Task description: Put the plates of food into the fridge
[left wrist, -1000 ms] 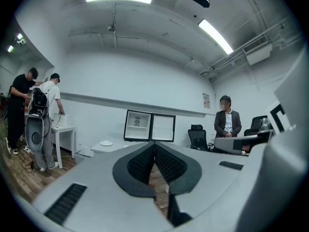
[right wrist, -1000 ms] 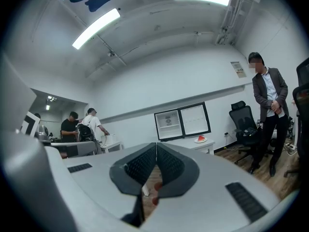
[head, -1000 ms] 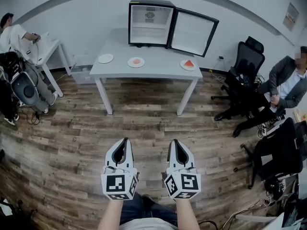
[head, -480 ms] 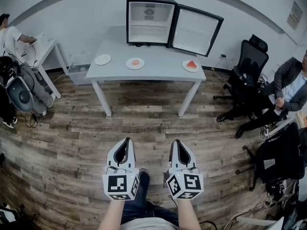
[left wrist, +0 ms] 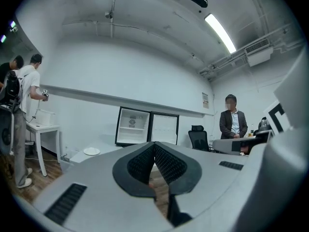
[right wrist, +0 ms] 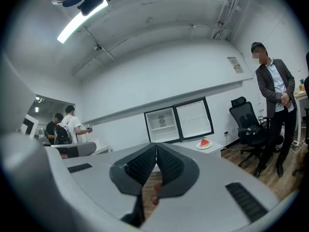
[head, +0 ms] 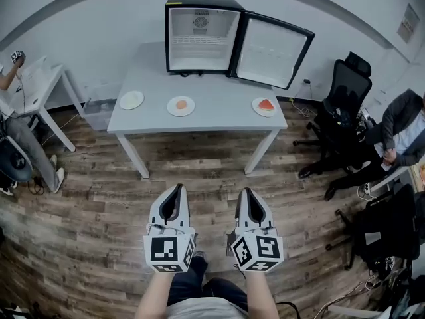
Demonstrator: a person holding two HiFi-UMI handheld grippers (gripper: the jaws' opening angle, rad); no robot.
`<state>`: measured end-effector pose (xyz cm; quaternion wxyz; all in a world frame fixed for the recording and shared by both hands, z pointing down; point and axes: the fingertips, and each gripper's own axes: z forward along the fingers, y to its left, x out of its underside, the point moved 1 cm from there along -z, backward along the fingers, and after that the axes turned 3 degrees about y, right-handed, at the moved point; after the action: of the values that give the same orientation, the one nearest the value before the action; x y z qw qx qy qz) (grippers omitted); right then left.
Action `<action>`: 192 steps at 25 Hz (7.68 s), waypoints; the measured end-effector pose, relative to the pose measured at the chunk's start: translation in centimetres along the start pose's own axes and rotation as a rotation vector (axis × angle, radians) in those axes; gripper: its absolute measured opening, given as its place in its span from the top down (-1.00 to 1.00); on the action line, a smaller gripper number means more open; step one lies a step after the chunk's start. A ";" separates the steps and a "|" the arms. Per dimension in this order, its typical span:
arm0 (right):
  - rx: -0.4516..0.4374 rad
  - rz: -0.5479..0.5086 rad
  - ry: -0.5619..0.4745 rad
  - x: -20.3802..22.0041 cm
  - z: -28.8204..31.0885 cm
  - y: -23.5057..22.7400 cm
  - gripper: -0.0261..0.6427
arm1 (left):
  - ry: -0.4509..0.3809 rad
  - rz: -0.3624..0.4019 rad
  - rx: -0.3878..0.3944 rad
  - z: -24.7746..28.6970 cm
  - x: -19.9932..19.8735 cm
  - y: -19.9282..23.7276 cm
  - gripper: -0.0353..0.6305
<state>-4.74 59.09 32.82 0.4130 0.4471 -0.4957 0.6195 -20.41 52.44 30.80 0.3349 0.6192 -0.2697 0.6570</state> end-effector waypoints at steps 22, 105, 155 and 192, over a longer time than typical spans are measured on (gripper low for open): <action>0.048 -0.004 0.037 -3.1 16.9 -9.7 0.88 | 0.051 -0.017 0.009 20.1 0.4 1.1 0.88; 0.337 0.241 0.633 7.2 46.8 -44.9 0.88 | 0.769 -0.229 0.284 65.8 17.9 -7.9 0.87; 0.191 0.726 0.770 10.9 48.1 -45.4 0.80 | 1.091 -0.673 0.214 65.9 23.7 -10.8 0.76; -0.370 0.443 0.906 5.2 61.9 -25.4 0.81 | 0.673 -0.970 -0.213 59.8 14.1 8.3 0.76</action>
<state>27.07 2.84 50.77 0.5168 -0.0605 -0.4511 0.7251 10.88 2.71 50.59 0.7238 0.3927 0.1003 0.5585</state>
